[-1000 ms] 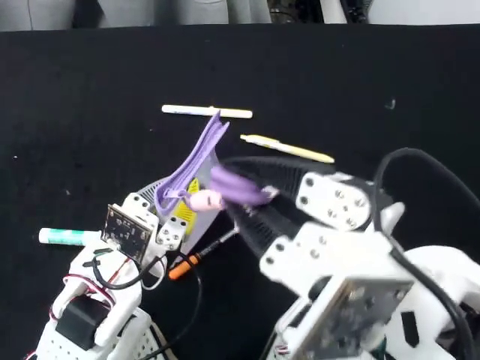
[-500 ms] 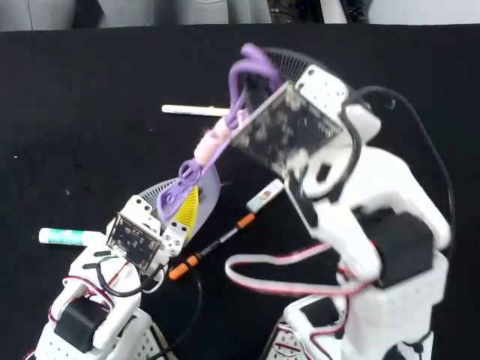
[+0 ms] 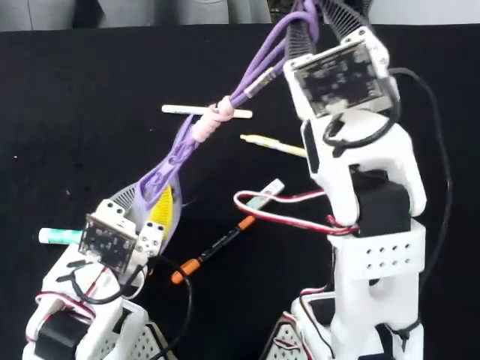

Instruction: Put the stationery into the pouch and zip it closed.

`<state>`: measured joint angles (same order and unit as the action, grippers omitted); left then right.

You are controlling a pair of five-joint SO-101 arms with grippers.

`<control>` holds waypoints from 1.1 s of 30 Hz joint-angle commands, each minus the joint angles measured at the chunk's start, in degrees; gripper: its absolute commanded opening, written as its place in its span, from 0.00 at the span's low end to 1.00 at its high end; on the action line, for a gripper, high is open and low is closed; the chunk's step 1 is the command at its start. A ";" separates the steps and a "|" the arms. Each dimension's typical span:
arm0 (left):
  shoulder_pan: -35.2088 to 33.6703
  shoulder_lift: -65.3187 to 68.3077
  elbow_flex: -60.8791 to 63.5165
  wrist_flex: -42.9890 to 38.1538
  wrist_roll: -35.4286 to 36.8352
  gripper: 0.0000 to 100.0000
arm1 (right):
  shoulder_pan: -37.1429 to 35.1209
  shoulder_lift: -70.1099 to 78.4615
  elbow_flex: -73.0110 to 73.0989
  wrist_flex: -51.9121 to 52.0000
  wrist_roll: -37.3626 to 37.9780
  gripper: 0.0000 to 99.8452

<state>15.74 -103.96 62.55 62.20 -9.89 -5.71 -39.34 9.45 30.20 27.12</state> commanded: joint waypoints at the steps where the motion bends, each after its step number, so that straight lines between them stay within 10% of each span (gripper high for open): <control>1: -1.63 -0.79 -3.82 0.62 0.62 0.03 | 4.31 4.70 -0.75 -4.48 -1.76 0.01; 21: -1.71 -0.79 -5.49 0.79 0.88 0.03 | 15.12 55.34 -28.18 -13.63 -12.66 0.01; 33: -1.71 -0.79 -5.23 0.26 0.97 0.03 | 15.74 74.07 -63.43 13.80 -13.10 0.01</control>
<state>15.12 -103.87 61.14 62.20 -9.89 4.57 33.10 -38.55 33.89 14.46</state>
